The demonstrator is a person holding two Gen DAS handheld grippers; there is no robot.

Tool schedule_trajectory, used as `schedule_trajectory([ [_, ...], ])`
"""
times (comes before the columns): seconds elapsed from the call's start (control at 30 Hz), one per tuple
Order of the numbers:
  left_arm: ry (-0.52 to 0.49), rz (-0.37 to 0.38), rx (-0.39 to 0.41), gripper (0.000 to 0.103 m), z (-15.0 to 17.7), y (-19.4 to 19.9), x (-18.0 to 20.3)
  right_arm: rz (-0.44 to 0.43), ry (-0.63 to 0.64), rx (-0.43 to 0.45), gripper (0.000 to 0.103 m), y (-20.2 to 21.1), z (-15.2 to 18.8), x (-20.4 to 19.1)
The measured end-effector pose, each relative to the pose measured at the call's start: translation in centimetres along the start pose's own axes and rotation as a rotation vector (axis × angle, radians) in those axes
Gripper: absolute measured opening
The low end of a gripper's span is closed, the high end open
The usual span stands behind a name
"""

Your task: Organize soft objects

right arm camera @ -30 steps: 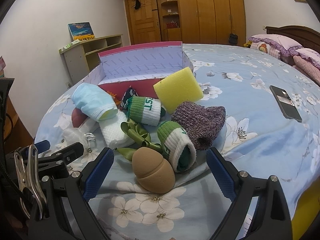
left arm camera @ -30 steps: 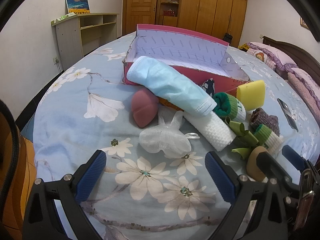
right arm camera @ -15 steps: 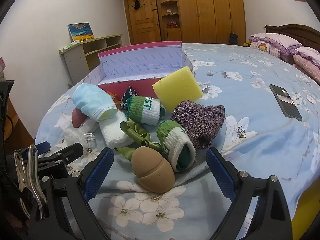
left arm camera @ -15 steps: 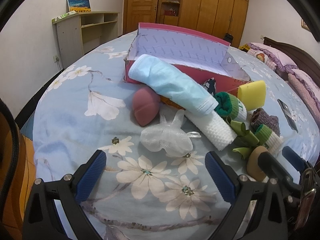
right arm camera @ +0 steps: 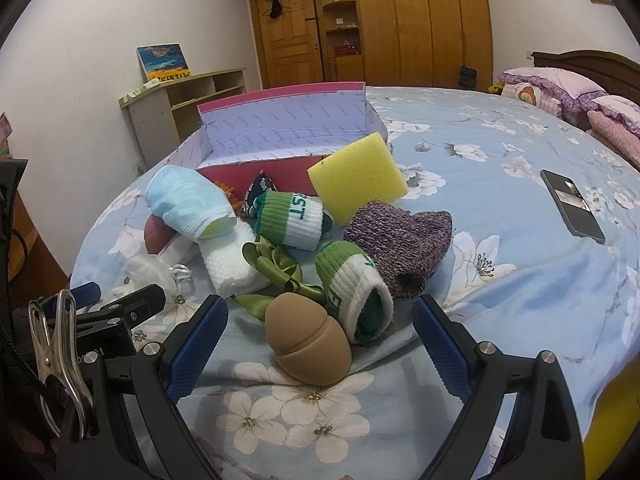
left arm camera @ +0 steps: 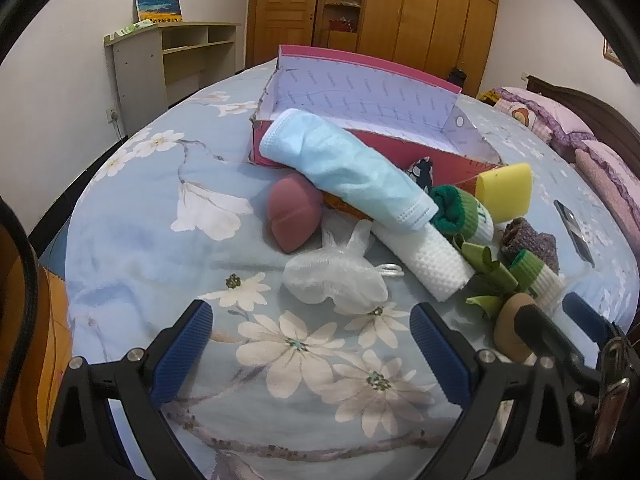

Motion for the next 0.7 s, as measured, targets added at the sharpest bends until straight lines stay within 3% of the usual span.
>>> schedule_trajectory([
  [0.43,-0.009,0.062,0.002,0.1,-0.7,1.6,-1.1,-0.053,0.033,0.023,0.096,1.4,-0.5,-0.2],
  [0.7,0.002,0.079,0.022,0.094,-0.9,2.5,-2.7,-0.061,0.023,0.003,0.094,1.7,0.1,0.7],
])
Point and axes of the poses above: each gripper's, at about its wrist camera, not at the fingertips, and y roughly against the way its jaws point, x to its right, z to its underside, the point moved 6 cm from there along -y, roughly the way its jaws point, and after that the axes turned 12 degrees about z, right-handed, at the moved point
